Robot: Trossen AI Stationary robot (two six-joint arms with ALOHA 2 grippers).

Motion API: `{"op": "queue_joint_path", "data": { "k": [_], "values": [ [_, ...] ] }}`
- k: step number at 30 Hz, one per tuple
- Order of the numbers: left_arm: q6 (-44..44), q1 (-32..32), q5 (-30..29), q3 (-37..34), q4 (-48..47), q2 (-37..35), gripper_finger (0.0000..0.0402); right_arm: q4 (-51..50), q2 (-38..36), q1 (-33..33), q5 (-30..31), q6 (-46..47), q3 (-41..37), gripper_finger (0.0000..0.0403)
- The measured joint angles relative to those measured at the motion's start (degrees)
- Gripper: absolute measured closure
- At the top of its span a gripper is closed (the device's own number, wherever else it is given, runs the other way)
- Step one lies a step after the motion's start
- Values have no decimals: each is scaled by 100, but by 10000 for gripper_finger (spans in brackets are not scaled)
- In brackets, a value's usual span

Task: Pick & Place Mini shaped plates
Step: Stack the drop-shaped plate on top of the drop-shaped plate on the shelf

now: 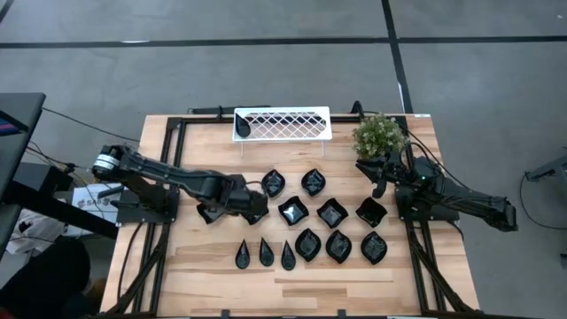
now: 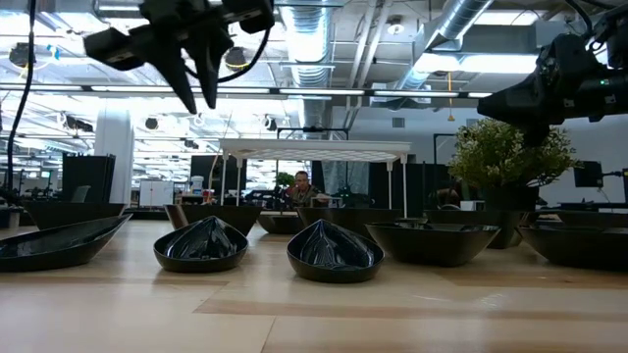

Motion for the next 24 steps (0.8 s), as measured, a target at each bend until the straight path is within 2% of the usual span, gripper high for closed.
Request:
{"op": "queue_joint_path", "data": {
  "k": [7, 13, 24],
  "values": [
    [-907, -451, 218, -415, 260, 2, 295, -1, 0, 0, 0, 0, 0, 329],
    [-1808, -941, 256, -827, 1025, 2, 270, -1, 1, 0, 0, 2, 0, 329],
    [-2989, -1768, 315, -916, 1322, 19, 229, -1, 2, 0, -2, 90, 0, 329]
  ]
}}
